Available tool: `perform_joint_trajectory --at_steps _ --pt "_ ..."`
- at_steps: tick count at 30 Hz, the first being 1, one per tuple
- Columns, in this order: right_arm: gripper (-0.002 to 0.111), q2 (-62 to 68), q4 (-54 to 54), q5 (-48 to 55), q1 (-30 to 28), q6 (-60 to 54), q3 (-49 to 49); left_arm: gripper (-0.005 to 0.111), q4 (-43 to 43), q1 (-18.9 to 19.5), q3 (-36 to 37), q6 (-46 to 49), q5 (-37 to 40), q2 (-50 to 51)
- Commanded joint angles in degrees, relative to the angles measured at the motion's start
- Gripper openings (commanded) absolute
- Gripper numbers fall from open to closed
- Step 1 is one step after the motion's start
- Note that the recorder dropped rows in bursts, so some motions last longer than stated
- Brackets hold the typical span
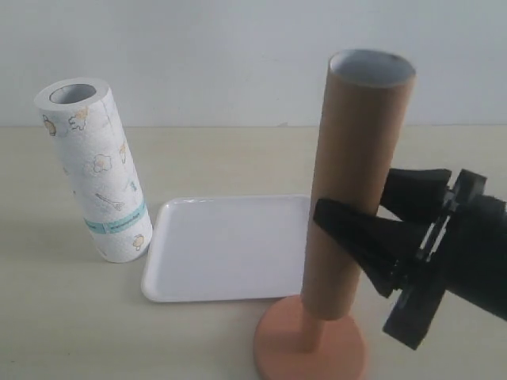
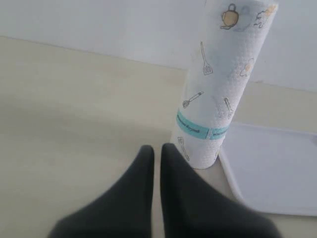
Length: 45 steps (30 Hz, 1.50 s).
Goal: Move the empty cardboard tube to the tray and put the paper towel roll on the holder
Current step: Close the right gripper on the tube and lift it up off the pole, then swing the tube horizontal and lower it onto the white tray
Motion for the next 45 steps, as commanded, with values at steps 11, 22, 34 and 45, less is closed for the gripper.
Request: perform_joint_trajectory --at_steps 11,22,34,45 --pt "0.0 -20.5 2.6 4.4 -0.1 8.4 -9.4 0.004 0.1 0.1 0.1 -0.5 -0.1 -0.2" --pt "0.0 -22.5 2.3 10.1 -0.1 14.0 -20.5 0.004 0.1 0.1 0.1 -0.5 -0.1 -0.2" --pt "0.0 -20.8 -2.4 50.5 -0.1 9.0 -39.0 0.004 0.1 0.1 0.1 -0.5 -0.1 -0.2" --pt "0.0 -4.9 -19.2 62.8 5.3 12.0 -42.3 0.004 0.1 0.1 0.1 -0.5 -0.1 -0.2"
